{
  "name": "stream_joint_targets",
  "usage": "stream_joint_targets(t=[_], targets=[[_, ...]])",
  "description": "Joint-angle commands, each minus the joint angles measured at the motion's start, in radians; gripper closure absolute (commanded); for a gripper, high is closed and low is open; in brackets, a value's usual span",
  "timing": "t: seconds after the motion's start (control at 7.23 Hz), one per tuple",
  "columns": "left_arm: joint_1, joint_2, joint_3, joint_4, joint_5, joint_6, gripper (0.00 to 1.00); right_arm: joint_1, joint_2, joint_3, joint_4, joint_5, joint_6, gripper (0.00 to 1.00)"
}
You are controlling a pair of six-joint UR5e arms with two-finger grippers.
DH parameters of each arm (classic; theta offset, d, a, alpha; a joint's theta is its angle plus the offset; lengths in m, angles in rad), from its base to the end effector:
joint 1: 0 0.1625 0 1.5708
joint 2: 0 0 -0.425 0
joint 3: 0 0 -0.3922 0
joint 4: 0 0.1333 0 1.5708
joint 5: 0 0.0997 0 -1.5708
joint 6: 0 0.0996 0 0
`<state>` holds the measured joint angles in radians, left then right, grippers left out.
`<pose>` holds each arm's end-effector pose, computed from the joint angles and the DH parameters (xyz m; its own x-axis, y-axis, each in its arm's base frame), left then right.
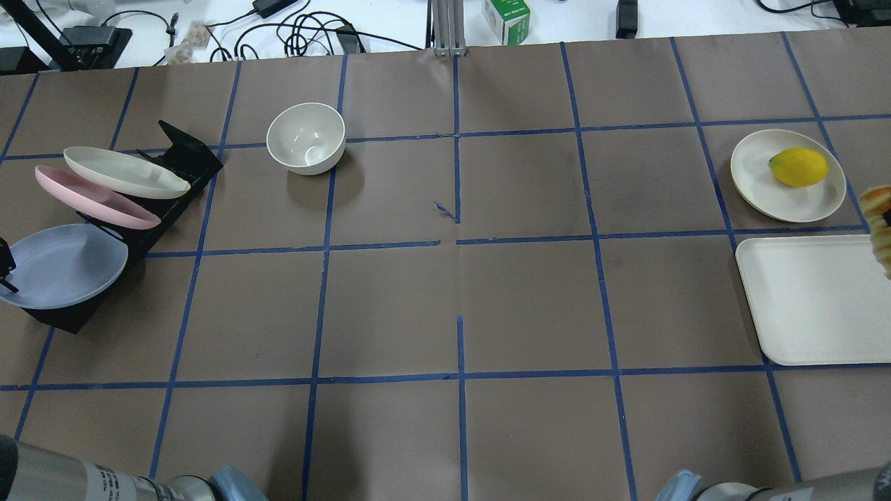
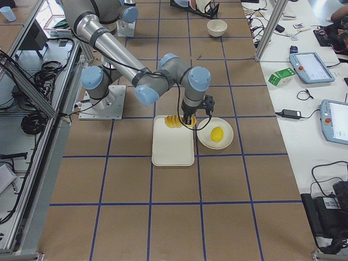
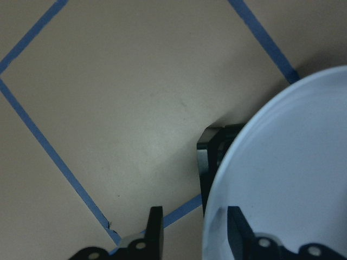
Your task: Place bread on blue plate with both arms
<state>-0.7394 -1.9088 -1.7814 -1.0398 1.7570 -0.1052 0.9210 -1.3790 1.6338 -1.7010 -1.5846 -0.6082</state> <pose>0.3464 -0.4713 0.2593 -0.5834 -0.7907 -0.1859 -0.8045 0.5940 -0.0019 -0.2260 -0.5154 0.3696 -0.9972 0.0439 -0.0598 0.0372 0.9933 0.1098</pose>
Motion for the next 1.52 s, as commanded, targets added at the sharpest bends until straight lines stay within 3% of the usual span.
stream_joint_targets(t=[0.0, 0.28, 0.41, 0.55, 1.11, 1.38], targets=[[0.0, 0.002, 0.008, 0.0, -0.01, -0.004, 0.7, 0.163, -0.006, -0.142, 0.143, -0.006, 0.192, 1.0], [0.0, 0.002, 0.008, -0.003, -0.011, -0.005, 0.8, 0.304, -0.003, -0.25, 0.257, -0.005, 0.385, 1.0], [0.0, 0.004, 0.008, -0.028, -0.011, -0.045, 0.94, 0.375, -0.003, -0.259, 0.256, 0.005, 0.468, 1.0], [0.0, 0.004, 0.011, -0.034, -0.014, -0.06, 1.0, 0.424, -0.002, -0.259, 0.253, 0.008, 0.543, 1.0], [-0.006, 0.034, 0.019, -0.037, -0.007, -0.06, 1.0, 0.553, 0.003, -0.276, 0.239, 0.044, 0.715, 1.0], [-0.005, 0.086, 0.092, -0.17, 0.006, -0.044, 1.0, 0.601, 0.011, -0.276, 0.211, 0.072, 0.793, 1.0]])
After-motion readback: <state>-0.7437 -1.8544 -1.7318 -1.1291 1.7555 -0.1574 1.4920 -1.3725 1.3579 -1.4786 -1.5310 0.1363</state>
